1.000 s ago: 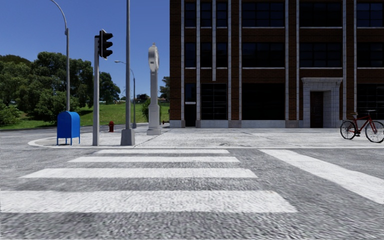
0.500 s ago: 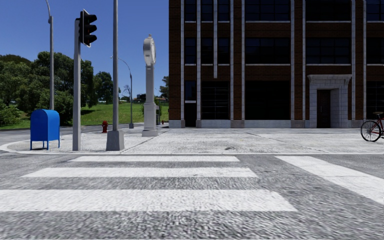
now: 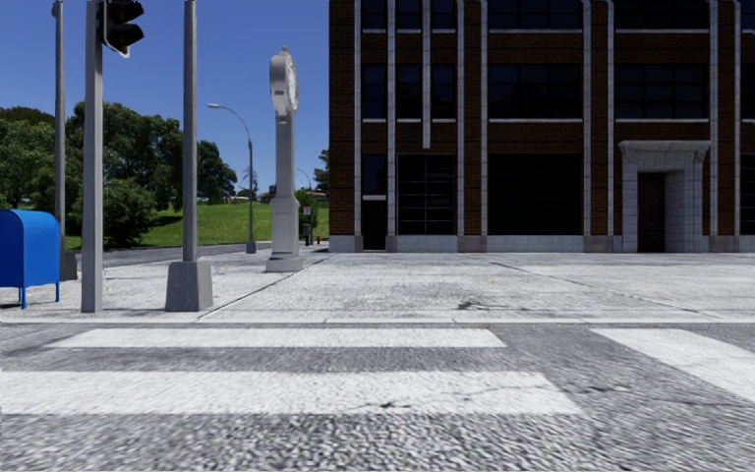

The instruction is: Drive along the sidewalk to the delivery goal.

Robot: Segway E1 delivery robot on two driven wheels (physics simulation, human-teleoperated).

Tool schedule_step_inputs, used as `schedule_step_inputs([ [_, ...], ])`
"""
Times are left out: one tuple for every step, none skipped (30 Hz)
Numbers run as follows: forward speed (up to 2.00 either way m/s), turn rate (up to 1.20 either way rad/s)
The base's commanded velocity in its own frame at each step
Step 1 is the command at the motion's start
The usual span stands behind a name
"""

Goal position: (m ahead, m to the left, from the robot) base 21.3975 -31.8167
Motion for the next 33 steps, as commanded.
schedule_step_inputs([
  [2.00, 0.00],
  [2.00, 0.00],
  [2.00, 0.00],
  [2.00, 0.00],
  [2.00, 0.00],
  [2.00, 0.00],
  [2.00, 0.00],
  [2.00, 0.00],
  [2.00, 0.00],
  [2.00, 0.00],
  [2.00, 0.00],
  [2.00, 0.00],
  [2.00, 0.00],
  [2.00, 0.00],
  [2.00, 0.00],
  [2.00, 0.00],
  [2.00, 0.00],
  [2.00, 0.00],
  [2.00, 0.00],
  [2.00, 0.00],
  [2.00, 0.00],
  [2.00, 0.00],
  [2.00, 0.00],
  [2.00, 0.00],
  [2.00, 0.00],
  [2.00, 0.00],
  [2.00, 0.00],
  [2.00, 0.00],
  [2.00, 0.00],
  [2.00, 0.00],
  [2.00, 0.00],
  [2.00, 0.00],
  [2.00, 0.00],
])
